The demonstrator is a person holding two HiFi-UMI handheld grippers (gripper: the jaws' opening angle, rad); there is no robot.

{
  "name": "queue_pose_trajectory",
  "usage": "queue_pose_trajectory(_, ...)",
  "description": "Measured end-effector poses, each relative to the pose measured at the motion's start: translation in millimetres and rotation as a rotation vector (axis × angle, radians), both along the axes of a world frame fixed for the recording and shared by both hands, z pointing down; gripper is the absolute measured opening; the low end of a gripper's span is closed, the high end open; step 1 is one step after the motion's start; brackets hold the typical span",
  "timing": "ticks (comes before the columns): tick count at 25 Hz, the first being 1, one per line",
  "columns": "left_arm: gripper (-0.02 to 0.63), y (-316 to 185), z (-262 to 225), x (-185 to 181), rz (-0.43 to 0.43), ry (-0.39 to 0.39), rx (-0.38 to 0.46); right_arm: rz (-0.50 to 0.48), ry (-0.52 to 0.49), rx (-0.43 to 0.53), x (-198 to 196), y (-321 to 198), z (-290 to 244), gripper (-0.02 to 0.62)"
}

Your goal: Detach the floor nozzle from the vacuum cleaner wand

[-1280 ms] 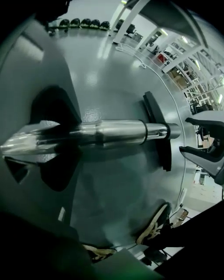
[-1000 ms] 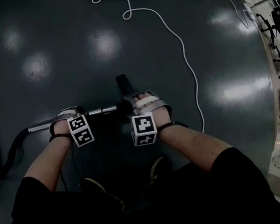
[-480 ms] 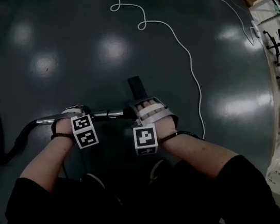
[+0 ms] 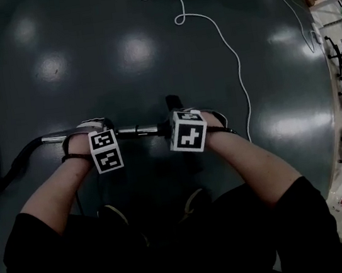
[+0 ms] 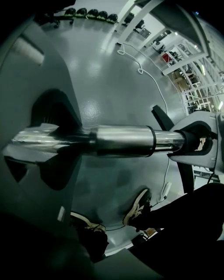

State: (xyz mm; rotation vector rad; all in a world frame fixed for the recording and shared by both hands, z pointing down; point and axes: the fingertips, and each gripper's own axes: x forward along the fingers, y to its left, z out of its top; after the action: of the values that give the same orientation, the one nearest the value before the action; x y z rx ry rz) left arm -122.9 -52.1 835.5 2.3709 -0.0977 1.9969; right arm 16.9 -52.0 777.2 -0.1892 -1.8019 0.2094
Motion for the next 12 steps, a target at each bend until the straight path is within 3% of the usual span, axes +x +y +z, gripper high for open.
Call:
queue_pose_trajectory(2, 0.168, 0.9, 1.5, 0.1, -0.001, 0.005, -0.010, 0.038, -0.007, -0.075, 0.4, 1.8, -0.3, 0.149)
queue_pose_trajectory(4, 0.169, 0.8, 2.7, -0.2, -0.002, 0.006, -0.013, 0.023, -0.018, -0.026, -1.6, 0.3, 1.1, 0.147)
queue_pose_trajectory(10, 0.169, 7.5, 10.9, -6.8, 0.005, -0.004, -0.045, -0.096, 0.061, 0.324, 0.5, -5.0, 24.3, 0.143)
queue_pose_trajectory(12, 0.169, 4.8, 8.6, -4.1, -0.017, 0.011, -0.048, -0.148, 0.107, 0.478, 5.9, -18.2, 24.4, 0.139)
